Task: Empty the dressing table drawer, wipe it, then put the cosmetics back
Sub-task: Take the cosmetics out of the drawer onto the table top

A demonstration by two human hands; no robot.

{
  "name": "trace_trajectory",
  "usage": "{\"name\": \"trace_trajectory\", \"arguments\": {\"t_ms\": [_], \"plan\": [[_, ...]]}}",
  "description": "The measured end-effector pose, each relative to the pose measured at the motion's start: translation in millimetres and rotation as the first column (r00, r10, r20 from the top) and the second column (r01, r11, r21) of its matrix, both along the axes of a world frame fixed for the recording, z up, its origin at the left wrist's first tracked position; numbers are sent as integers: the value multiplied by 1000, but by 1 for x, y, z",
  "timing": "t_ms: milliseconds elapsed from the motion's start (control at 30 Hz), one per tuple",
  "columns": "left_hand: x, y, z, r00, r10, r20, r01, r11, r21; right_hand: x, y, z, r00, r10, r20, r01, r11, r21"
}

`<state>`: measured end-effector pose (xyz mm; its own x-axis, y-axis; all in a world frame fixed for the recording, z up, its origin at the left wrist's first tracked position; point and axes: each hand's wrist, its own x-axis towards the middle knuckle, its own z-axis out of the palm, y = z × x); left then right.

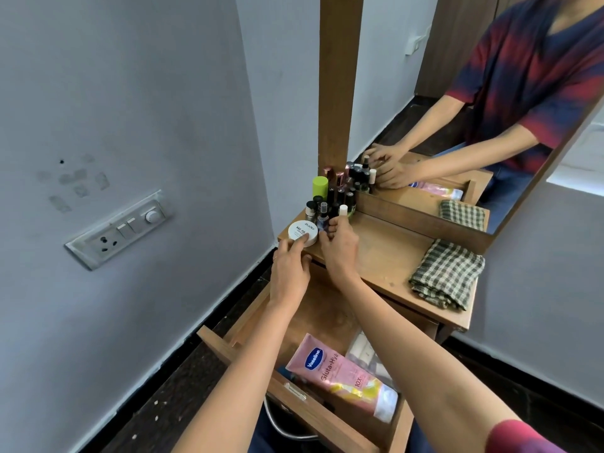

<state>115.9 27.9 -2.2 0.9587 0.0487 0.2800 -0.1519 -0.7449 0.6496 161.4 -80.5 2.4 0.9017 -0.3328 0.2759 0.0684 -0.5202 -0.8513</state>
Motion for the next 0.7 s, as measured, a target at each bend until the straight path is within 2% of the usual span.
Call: {"name": "trace_trajectory", "arguments": {"t_ms": [233, 333, 433, 500, 567, 633, 700], "plan": [[-11, 6, 4, 1000, -8, -19, 8, 1000, 0, -5, 0, 1, 1000, 14, 18, -13, 999, -42], [-26, 18, 5, 1000, -6, -17, 7, 1000, 20, -24, -6, 4, 987, 142, 72, -143, 990, 13], [-45, 37, 3, 996, -52, -69, 54, 998, 33, -61, -17, 2, 937, 343, 65, -338, 938, -71], [-57, 47, 1, 980, -115, -163, 134, 985, 110, -91, -27, -1, 864, 504, -14, -500, 852, -156], [-68, 55, -2, 935, -159, -316, 216, 964, 153, -118, -35, -7, 755, 641, -137, -652, 713, -256], [-77, 58, -7, 869, -185, -459, 289, 943, 166, -141, -39, -12, 678, 659, -324, -734, 584, -347], [-86, 56, -10, 805, -194, -560, 360, 911, 202, -160, -41, -20, 662, 570, -487, -749, 479, -458]]}}
